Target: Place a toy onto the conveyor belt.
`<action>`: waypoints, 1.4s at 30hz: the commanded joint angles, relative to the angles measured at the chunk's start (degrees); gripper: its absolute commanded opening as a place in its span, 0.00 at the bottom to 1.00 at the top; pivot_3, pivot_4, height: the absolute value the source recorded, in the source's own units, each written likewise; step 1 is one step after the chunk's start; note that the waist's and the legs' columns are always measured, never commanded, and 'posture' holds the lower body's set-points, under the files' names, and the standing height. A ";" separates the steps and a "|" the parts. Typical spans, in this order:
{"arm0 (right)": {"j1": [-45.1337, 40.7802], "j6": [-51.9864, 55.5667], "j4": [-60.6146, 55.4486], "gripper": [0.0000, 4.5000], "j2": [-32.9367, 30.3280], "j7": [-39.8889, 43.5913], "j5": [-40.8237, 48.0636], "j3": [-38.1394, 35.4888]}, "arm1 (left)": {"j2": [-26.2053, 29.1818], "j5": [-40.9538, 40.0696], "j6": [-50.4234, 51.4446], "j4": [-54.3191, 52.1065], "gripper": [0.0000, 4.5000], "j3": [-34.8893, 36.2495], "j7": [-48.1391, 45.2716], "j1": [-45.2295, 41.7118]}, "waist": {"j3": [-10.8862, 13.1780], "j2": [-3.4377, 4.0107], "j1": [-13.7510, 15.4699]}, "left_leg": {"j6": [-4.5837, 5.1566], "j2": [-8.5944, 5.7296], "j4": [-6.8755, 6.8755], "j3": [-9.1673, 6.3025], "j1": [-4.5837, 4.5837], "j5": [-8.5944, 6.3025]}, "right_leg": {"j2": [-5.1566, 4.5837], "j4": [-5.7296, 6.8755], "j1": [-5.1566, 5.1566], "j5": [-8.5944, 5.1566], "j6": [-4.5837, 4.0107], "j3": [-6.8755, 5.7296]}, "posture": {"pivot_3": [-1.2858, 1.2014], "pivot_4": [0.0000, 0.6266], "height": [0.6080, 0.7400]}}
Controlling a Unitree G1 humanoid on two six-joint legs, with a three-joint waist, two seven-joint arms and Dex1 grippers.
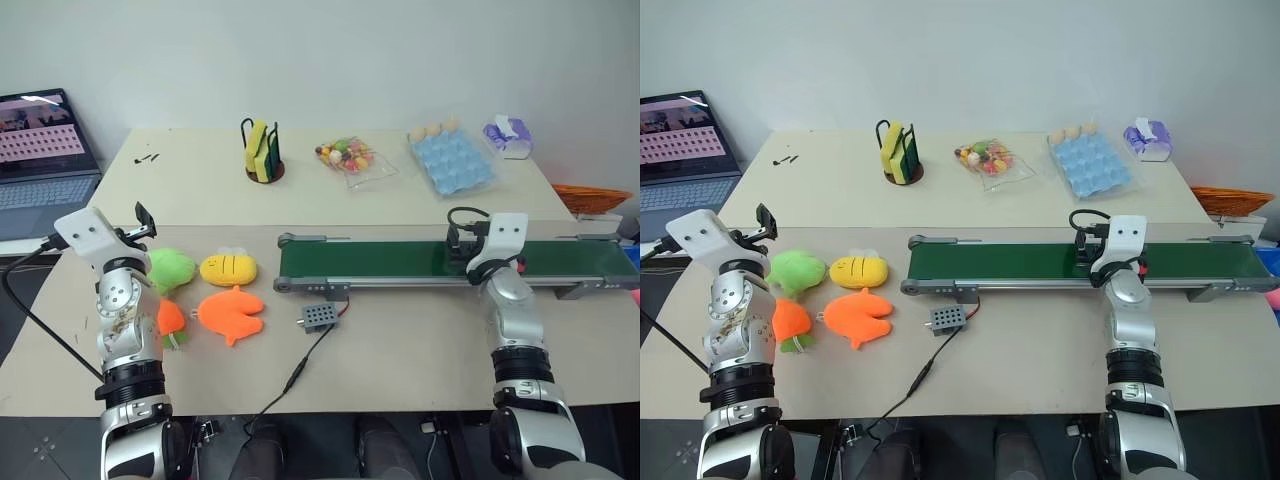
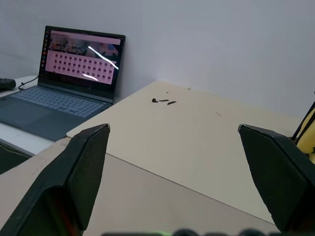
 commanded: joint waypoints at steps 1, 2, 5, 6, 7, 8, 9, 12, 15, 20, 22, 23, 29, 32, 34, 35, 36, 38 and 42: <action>-0.26 -1.50 -2.52 1.00 -0.43 -0.18 0.92 -1.06 | 0.78 1.73 -1.36 -0.79 0.99 -1.20 -0.30 -1.28 | 0.00 0.00 0.00 | 0.00 0.00 0.00 0.00 0.00 0.00 | 0.00 0.00 0.00 0.00 0.00 0.00 | 0.52 0.24 1.00; -0.07 -1.40 -2.50 1.00 -0.44 0.03 0.77 -0.86 | 0.56 1.81 -1.01 -0.55 0.99 -1.75 -0.56 -1.44 | 0.00 0.00 0.01 | 0.00 0.00 0.00 0.00 0.00 0.00 | 0.00 0.00 0.00 0.00 0.00 0.00 | 0.52 0.24 1.00; 1.12 -3.53 -5.78 1.00 -1.17 5.73 -1.11 3.94 | 0.41 1.81 -0.66 -0.11 0.99 -2.34 -0.82 -1.66 | 0.00 0.00 0.03 | 0.00 0.00 0.00 0.00 0.00 0.00 | 0.00 0.00 0.01 0.00 0.00 0.00 | 0.52 0.24 1.00; 1.64 -4.74 -7.34 1.00 -1.43 8.10 -1.71 5.81 | 0.49 1.83 -0.68 -0.04 0.99 -2.44 -0.83 -1.66 | 0.00 0.00 -0.11 | 0.00 0.00 0.00 0.00 0.00 0.00 | 0.00 0.00 0.00 0.00 0.00 0.00 | 0.52 0.24 1.00; 2.52 -5.64 -11.19 1.00 -0.73 12.58 0.85 7.26 | 0.52 1.77 -0.80 0.11 0.99 -2.44 -0.92 -1.72 | 0.00 0.00 -0.17 | 0.00 0.00 0.00 0.00 0.00 0.00 | 0.01 -0.01 -0.01 0.00 0.00 0.00 | 0.52 0.24 1.00; 3.11 -6.09 -13.79 1.00 -0.13 15.47 2.95 7.90 | 0.52 1.72 -0.88 0.20 0.99 -2.42 -1.00 -1.77 | 0.00 0.00 -0.33 | 0.00 0.00 0.00 0.00 0.00 0.00 | 0.01 0.00 -0.02 0.00 0.00 0.00 | 0.52 0.24 1.00; 4.81 -6.80 -19.77 1.00 -0.04 21.15 6.22 10.26 | 0.61 1.84 -0.85 0.20 0.99 -2.45 -1.04 -1.75 | 0.00 0.00 -0.48 | 0.00 0.01 0.00 0.00 0.00 0.00 | 0.03 -0.01 -0.03 0.00 0.01 0.01 | 0.52 0.24 1.00; 9.68 -8.18 -34.09 1.00 -2.49 36.70 12.74 17.53 | 0.69 1.96 -0.90 0.43 0.99 -2.51 -1.07 -1.87 | 0.00 0.00 -0.73 | 0.00 0.02 0.00 -0.03 -0.01 0.00 | 0.03 -0.02 -0.02 -0.01 0.02 0.00 | 0.52 0.24 1.00; 12.83 -6.03 -42.06 1.00 -5.62 46.58 18.13 21.31 | 0.67 1.88 -0.98 0.80 0.99 -2.58 -1.12 -2.16 | -0.01 -0.03 -0.39 | 0.00 0.01 0.01 -0.06 0.00 0.00 | 0.01 -0.09 0.09 0.00 0.07 -0.05 | 0.52 0.24 1.00; 14.53 -3.28 -43.73 1.00 -8.27 50.60 18.12 24.24 | 0.71 1.74 -1.23 1.00 0.99 -2.62 -1.51 -2.57 | -0.02 -0.04 0.57 | 0.00 0.00 0.02 -0.11 0.06 0.00 | 0.00 -0.06 0.13 0.02 0.07 -0.11 | 0.52 0.24 1.00; 14.55 -4.31 -42.14 1.00 -7.71 49.87 16.30 24.62 | 0.77 1.67 -1.11 1.16 0.99 -2.64 -1.73 -2.71 | -0.02 -0.04 0.57 | 0.00 0.00 0.02 -0.12 0.06 0.00 | 0.01 -0.05 0.12 0.02 0.06 -0.12 | 0.52 0.24 1.00; 14.71 -5.25 -41.08 1.00 -7.58 49.38 14.63 25.06 | 0.73 1.44 -0.99 1.06 0.99 -2.67 -2.05 -2.71 | -0.02 -0.04 0.57 | 0.00 0.00 0.02 -0.12 0.06 0.00 | 0.01 -0.04 0.12 0.02 0.06 -0.11 | 0.52 0.24 1.00; 17.15 -13.44 -35.25 1.00 -3.74 46.14 10.12 23.96 | 0.09 -2.09 1.75 -3.98 0.99 -2.56 -5.37 -0.53 | -0.02 -0.05 0.48 | 0.00 0.00 0.01 -0.12 0.04 0.00 | 0.01 -0.05 0.06 0.02 0.06 -0.10 | 0.52 0.24 1.00; 18.48 -16.62 -33.64 1.00 -1.55 45.19 10.94 22.31 | -0.39 -7.13 5.00 -9.63 0.99 -0.53 -6.99 2.26 | -0.02 -0.04 0.27 | 0.00 0.00 0.02 -0.10 0.04 0.00 | 0.01 -0.06 0.06 0.02 0.06 -0.07 | 0.52 0.24 1.00; 19.29 -18.39 -33.74 1.00 0.29 44.06 12.26 21.06 | -1.01 -14.81 9.77 -15.28 0.99 2.08 -8.83 5.94 | -0.02 -0.04 0.06 | 0.00 0.01 0.01 -0.09 0.04 0.00 | 0.01 -0.04 0.02 0.02 0.06 -0.03 | 0.52 0.24 1.00; 19.45 -18.92 -34.10 1.00 1.05 43.45 12.86 20.56 | -1.71 -20.46 12.94 -17.86 0.99 3.97 -9.44 7.78 | -0.02 -0.04 0.03 | 0.00 0.01 0.01 -0.09 0.04 0.00 | 0.01 -0.04 0.01 0.02 0.06 -0.02 | 0.52 0.24 1.00; 19.64 -19.04 -34.65 1.00 1.76 43.14 13.49 20.31 | -2.19 -25.83 16.12 -19.96 0.99 5.85 -9.70 9.59 | -0.02 -0.04 0.04 | 0.00 0.03 0.01 -0.09 0.05 0.00 | 0.01 -0.04 0.03 0.02 0.06 -0.01 | 0.52 0.24 1.00; 20.07 -18.92 -35.67 1.00 2.38 43.53 14.14 20.69 | -2.61 -35.59 21.71 -23.64 0.99 8.44 -10.80 13.61 | -0.02 -0.04 0.04 | 0.00 0.03 0.01 -0.09 0.07 0.00 | 0.00 0.01 0.04 0.02 0.06 -0.01 | 0.52 0.24 1.00; 21.21 -17.62 -36.41 1.00 2.27 46.17 15.78 22.49 | -3.40 -54.02 29.14 -28.28 0.99 12.83 -14.12 22.83 | -0.02 -0.04 0.16 | 0.00 0.04 0.01 -0.09 0.10 -0.01 | 0.01 0.02 0.07 0.02 0.06 -0.01 | 0.52 0.24 1.00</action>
